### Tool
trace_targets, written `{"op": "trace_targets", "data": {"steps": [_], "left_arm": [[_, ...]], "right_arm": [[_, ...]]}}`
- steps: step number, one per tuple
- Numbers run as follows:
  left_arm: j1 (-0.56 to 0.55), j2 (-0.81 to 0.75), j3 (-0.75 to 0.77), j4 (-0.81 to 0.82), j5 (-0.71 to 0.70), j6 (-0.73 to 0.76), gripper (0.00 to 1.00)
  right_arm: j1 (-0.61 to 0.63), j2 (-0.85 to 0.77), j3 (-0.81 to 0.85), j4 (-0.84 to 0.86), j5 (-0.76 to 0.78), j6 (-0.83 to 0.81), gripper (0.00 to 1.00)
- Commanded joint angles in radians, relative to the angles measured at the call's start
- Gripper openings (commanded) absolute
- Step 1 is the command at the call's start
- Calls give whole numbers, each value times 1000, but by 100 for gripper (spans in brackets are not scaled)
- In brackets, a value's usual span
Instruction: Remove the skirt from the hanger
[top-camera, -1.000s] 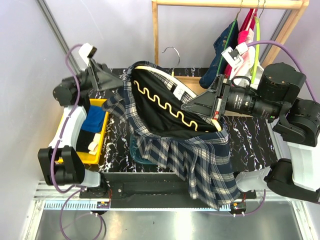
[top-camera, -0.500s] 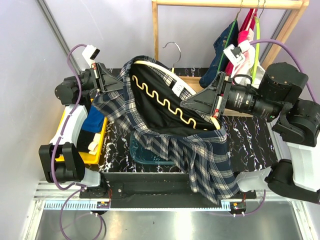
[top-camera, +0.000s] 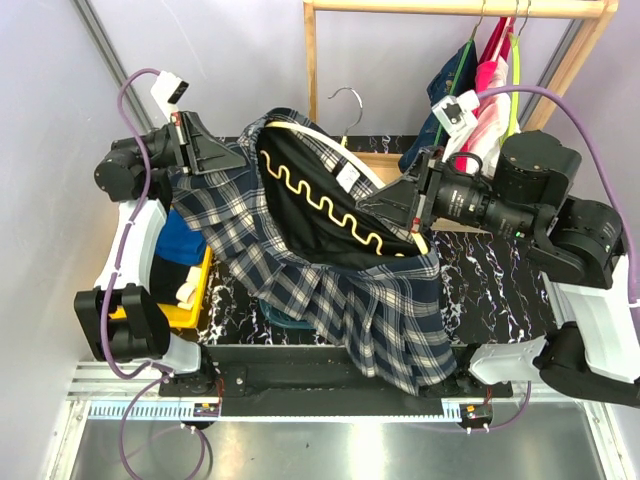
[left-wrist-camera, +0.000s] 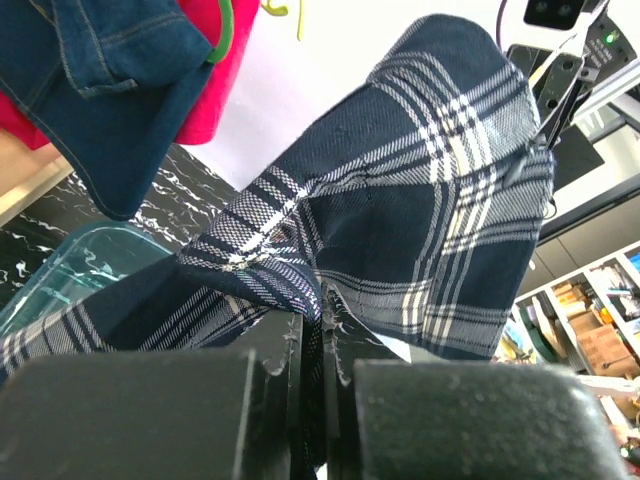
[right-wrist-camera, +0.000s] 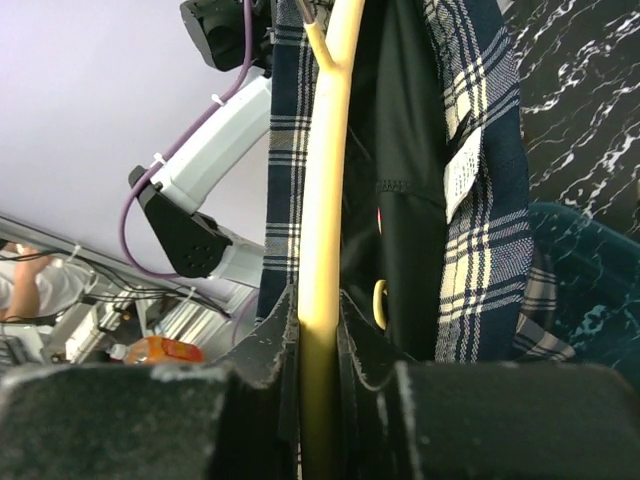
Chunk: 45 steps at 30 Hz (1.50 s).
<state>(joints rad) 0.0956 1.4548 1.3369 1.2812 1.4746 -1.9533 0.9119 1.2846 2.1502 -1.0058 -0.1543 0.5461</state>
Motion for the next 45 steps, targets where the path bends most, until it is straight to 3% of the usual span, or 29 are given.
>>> {"op": "trace_targets", "data": {"steps": [1, 6, 8, 11, 12, 15, 18, 25, 31, 40, 45], "left_arm": [[-7, 4, 79, 388, -60, -45, 0], [-7, 3, 90, 386, -63, -56, 0], [-7, 3, 94, 386, -62, -61, 0], [-7, 4, 103, 386, -59, -70, 0], [-7, 6, 108, 386, -59, -76, 0], [-7, 9, 119, 386, -62, -88, 0], [-7, 10, 116, 385, -65, -91, 0], [18, 35, 90, 385, -40, -79, 0], [84, 102, 177, 385, -50, -101, 0], [87, 119, 194, 369, -57, -101, 0], [7, 73, 147, 368, -34, -76, 0]], "right_arm": [[2, 33, 10, -10, 48, -64, 21], [1, 42, -21, -13, 47, -80, 39], [1, 35, -39, -8, 61, -90, 41], [2, 15, -61, 7, 79, -95, 24], [2, 12, -70, 12, 82, -97, 12], [1, -11, -93, 26, 107, -89, 0], [1, -45, -121, 48, 136, -86, 0], [1, -180, -144, 96, 390, -101, 0], [1, -332, -154, 84, 588, -123, 0], [-1, -579, -271, 117, 696, -58, 0], [-1, -538, -302, 194, 662, -89, 0]]}}
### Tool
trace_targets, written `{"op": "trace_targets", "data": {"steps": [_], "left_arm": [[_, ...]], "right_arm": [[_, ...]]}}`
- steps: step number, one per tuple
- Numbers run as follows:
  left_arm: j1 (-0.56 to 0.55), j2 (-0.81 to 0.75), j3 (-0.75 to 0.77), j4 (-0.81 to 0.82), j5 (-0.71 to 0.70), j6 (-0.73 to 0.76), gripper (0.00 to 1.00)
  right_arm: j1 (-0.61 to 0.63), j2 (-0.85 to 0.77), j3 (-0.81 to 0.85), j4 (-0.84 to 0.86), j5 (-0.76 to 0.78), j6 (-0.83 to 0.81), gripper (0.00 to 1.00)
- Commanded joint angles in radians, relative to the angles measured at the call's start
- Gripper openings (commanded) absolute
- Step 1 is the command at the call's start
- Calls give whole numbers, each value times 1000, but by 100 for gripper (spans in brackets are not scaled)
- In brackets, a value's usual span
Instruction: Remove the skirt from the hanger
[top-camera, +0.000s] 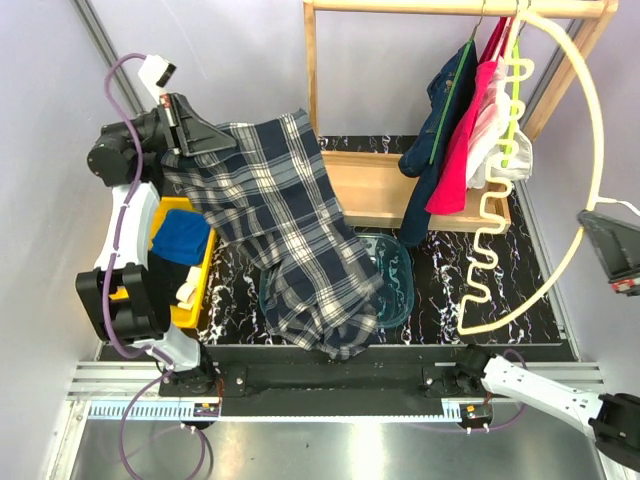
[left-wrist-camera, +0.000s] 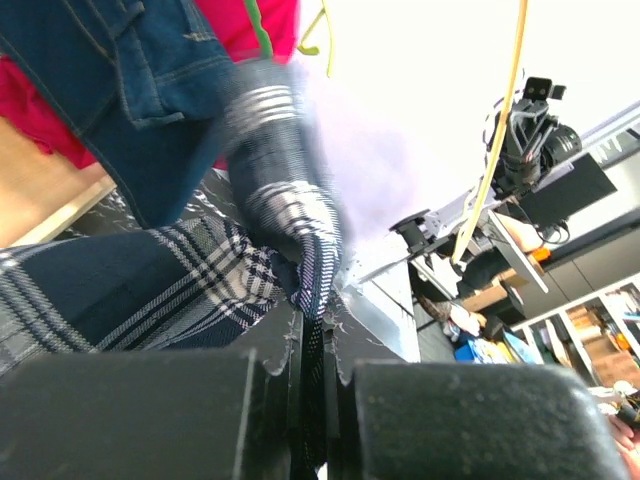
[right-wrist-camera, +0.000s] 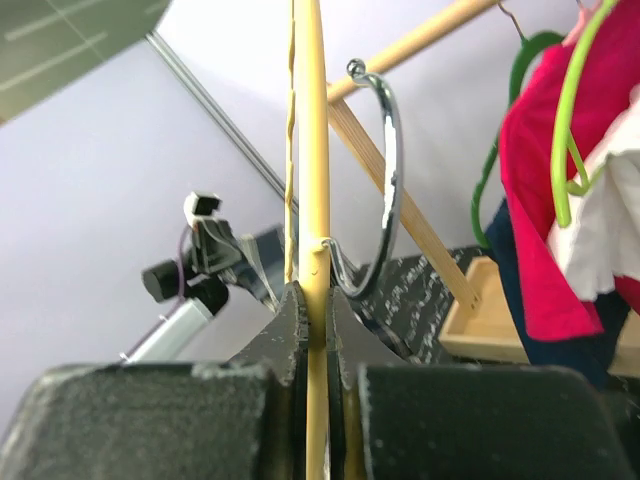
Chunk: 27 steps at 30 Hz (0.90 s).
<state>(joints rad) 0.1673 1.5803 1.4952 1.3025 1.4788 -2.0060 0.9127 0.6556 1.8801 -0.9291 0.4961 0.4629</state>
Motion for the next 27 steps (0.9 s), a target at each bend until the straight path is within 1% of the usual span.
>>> {"op": "trace_targets", "data": {"steps": [1, 2, 3, 4, 5, 6, 7, 8, 10, 11, 12, 13, 14, 15, 16, 17, 18, 19, 20, 21, 22, 23, 24, 25, 26, 27], "left_arm": [[-136, -63, -57, 345, -34, -14, 0], [-172, -75, -81, 330, -31, 16, 0], [-228, -74, -99, 314, -20, 35, 0], [-312, -68, -117, 301, -15, 53, 0], [-348, -45, -115, 279, -12, 81, 0], [-377, -27, -90, 268, 0, 91, 0], [-412, -8, -70, 259, 8, 104, 0], [-420, 9, -47, 254, 12, 104, 0], [-430, 58, 9, 254, 35, 113, 0], [-434, 78, 38, 259, 47, 118, 0], [-439, 133, 169, 264, 82, 122, 0], [-436, 180, 285, 262, 86, 115, 0], [-431, 219, 418, 135, 83, 163, 0], [-430, 249, 670, 1, 89, 250, 0], [-431, 286, 754, -137, 87, 444, 0], [-431, 281, 805, -374, 75, 543, 0], [-427, 267, 842, -466, 24, 626, 0], [-414, 236, 850, -535, -7, 741, 0], [-411, 219, 852, -622, -30, 783, 0], [-407, 202, 847, -661, -66, 826, 0], [-402, 186, 840, -711, -78, 931, 0], [-402, 147, 827, -818, -87, 979, 0], [-402, 127, 770, -835, -92, 1004, 0], [-403, 103, 720, -816, -89, 991, 0], [-404, 63, 674, -740, -87, 983, 0], [-400, 54, 637, -746, -92, 996, 0]], "right_arm": [[-1, 111, -29, 131, 1, -13, 0], [-1, 134, -15, 136, -5, -35, 0], [0, 172, -3, 142, -5, -46, 0], [-1, 188, 13, 148, -1, -59, 0], [-1, 203, 58, 144, 5, -84, 0], [-1, 226, 89, 133, 34, -92, 0], [0, 239, 123, 72, 59, -96, 0], [-1, 248, 187, 34, 79, -96, 0], [-5, 250, 217, -69, 156, -70, 0], [-11, 234, 182, -83, 173, -49, 0], [-17, 196, 150, -97, 220, -34, 0], [-21, 173, 113, -112, 245, -24, 0], [-20, 150, 44, -128, 275, 11, 0], [-20, 110, 15, -148, 347, 32, 0], [-20, 90, -11, -180, 378, 51, 0], [-20, 69, -50, -194, 409, 81, 0], [-21, 35, -58, -214, 458, 101, 0], [-23, 24, -61, -267, 479, 121, 0], [-24, 15, -55, -293, 496, 156, 0], [-38, 3, -47, -327, 527, 180, 0], [-47, -2, -44, -364, 532, 189, 0], [-60, -11, -42, -373, 533, 201, 0], [-73, -20, -42, -378, 536, 201, 0], [-102, -22, -41, -399, 541, 206, 0], [-116, -24, -29, -422, 550, 239, 0], [-132, -21, -18, -459, 580, 270, 0]]}}
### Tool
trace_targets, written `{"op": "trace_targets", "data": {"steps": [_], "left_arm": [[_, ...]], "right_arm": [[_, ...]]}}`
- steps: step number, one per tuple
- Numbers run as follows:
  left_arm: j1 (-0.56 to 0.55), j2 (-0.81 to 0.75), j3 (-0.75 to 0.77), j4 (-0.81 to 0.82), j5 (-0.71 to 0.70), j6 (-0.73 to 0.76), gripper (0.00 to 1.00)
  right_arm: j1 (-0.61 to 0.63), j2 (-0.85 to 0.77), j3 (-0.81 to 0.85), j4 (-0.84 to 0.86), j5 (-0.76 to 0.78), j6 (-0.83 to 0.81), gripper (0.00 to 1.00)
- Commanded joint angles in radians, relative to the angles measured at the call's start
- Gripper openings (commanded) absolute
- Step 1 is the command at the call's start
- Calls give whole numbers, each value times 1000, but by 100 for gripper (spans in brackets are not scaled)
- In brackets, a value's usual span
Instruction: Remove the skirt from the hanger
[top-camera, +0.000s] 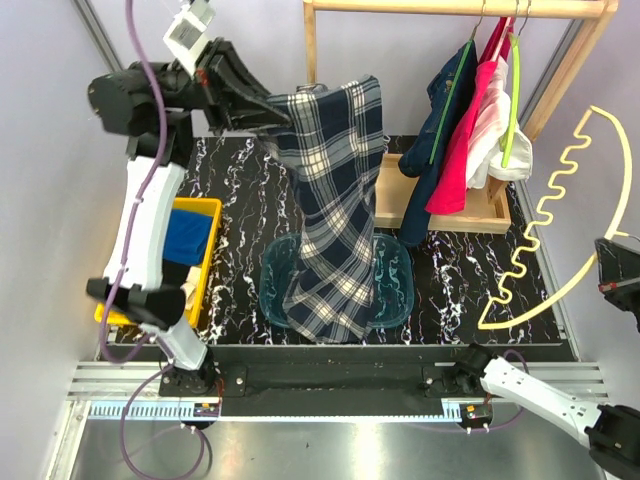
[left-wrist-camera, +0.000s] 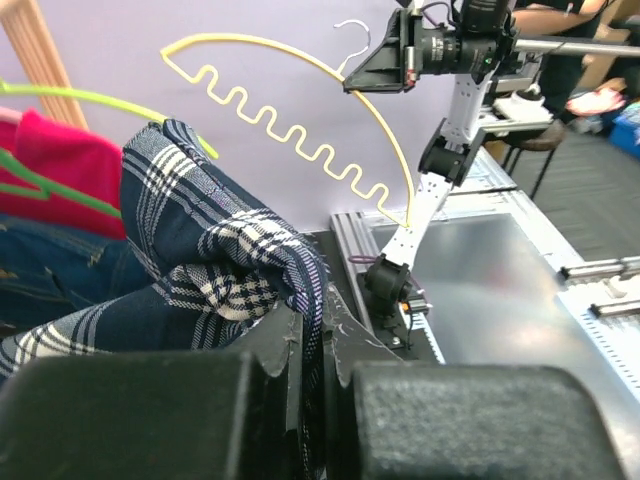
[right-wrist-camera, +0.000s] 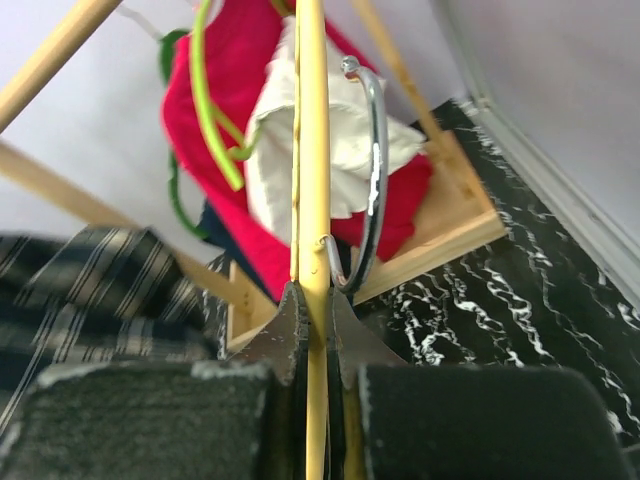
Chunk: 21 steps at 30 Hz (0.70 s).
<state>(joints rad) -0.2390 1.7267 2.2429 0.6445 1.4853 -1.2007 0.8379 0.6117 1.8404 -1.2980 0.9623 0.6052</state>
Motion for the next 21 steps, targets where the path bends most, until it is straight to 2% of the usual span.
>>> {"op": "trace_targets", "data": {"steps": [1, 2, 4, 6, 8, 10, 11, 15, 17, 19, 21], "left_arm": [[23, -96, -92, -121, -111, 258, 0], [35, -89, -53, -200, -124, 294, 0], [76, -21, 159, -300, -190, 358, 0], [90, 49, 313, -299, -217, 343, 2], [93, 54, 334, -328, -262, 407, 2], [101, 14, 304, -422, -325, 557, 2], [101, -5, 276, -421, -368, 581, 2], [73, -87, 36, -391, -352, 592, 3], [66, -147, -117, -446, -393, 691, 3], [56, -165, -164, -515, -416, 800, 3], [56, -147, -138, -532, -428, 805, 3]], "right_arm": [[-81, 20, 29, -151, 125, 148, 0], [-89, 20, 37, -173, 131, 178, 0], [-108, 23, 49, -263, 142, 226, 0], [-125, 23, 43, -326, 145, 304, 0], [-128, 5, -21, -323, 132, 353, 0], [-126, -3, -73, -325, 124, 416, 0], [-126, -4, -87, -325, 116, 430, 0], [-128, 14, -147, -325, 105, 458, 0], [-128, 22, -176, -325, 107, 467, 0], [-128, 31, -197, -323, 110, 472, 0], [-134, 43, -210, -322, 112, 470, 0]]}}
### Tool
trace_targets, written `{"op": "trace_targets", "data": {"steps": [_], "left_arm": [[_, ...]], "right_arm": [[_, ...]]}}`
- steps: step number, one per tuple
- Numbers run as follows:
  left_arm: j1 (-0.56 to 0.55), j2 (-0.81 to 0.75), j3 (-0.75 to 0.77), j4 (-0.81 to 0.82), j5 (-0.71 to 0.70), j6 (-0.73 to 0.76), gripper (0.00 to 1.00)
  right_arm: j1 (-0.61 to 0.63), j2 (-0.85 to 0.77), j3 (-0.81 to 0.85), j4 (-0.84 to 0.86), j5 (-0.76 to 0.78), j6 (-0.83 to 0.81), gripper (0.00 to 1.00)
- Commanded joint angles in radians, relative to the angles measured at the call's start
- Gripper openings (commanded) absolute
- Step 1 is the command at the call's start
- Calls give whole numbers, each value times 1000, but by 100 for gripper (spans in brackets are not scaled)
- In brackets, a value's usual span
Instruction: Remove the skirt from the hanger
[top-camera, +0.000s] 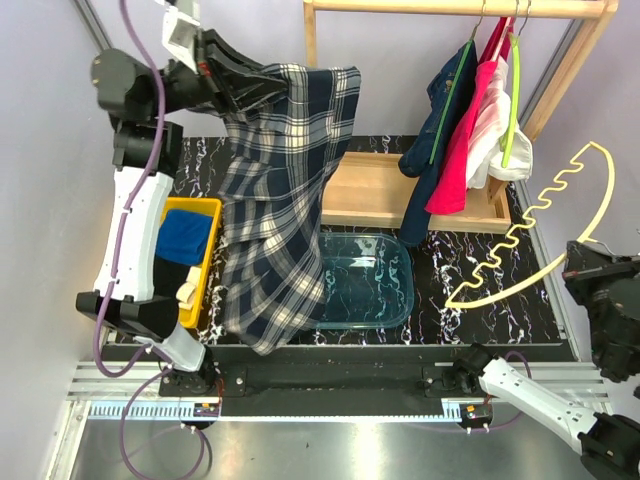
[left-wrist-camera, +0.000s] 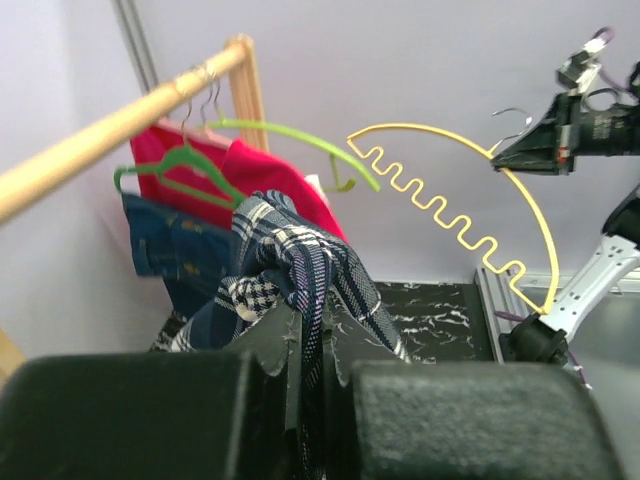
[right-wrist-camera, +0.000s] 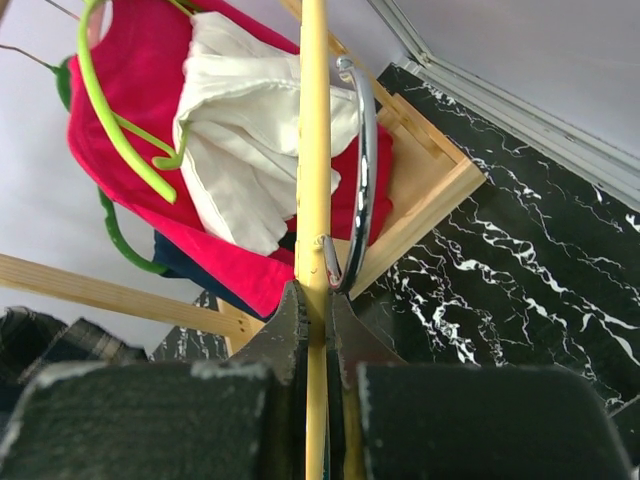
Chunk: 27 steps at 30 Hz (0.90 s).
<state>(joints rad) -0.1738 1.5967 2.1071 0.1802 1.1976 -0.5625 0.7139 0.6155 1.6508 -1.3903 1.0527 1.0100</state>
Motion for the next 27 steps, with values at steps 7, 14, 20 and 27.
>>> {"op": "trace_targets", "data": {"steps": [7, 14, 20, 27], "left_arm": [[-38, 11, 94, -74, -165, 135, 3], [-128, -191, -378, -275, -118, 338, 3], [-214, -397, -826, -625, -187, 728, 5], [-227, -399, -885, -844, -216, 910, 27]], "right_arm": [[-34, 96, -155, -231, -57, 53, 0], [-117, 112, -440, -231, -261, 278, 0], [-133, 130, -531, -231, -254, 348, 0], [-189, 193, -523, -231, -324, 309, 7]]}}
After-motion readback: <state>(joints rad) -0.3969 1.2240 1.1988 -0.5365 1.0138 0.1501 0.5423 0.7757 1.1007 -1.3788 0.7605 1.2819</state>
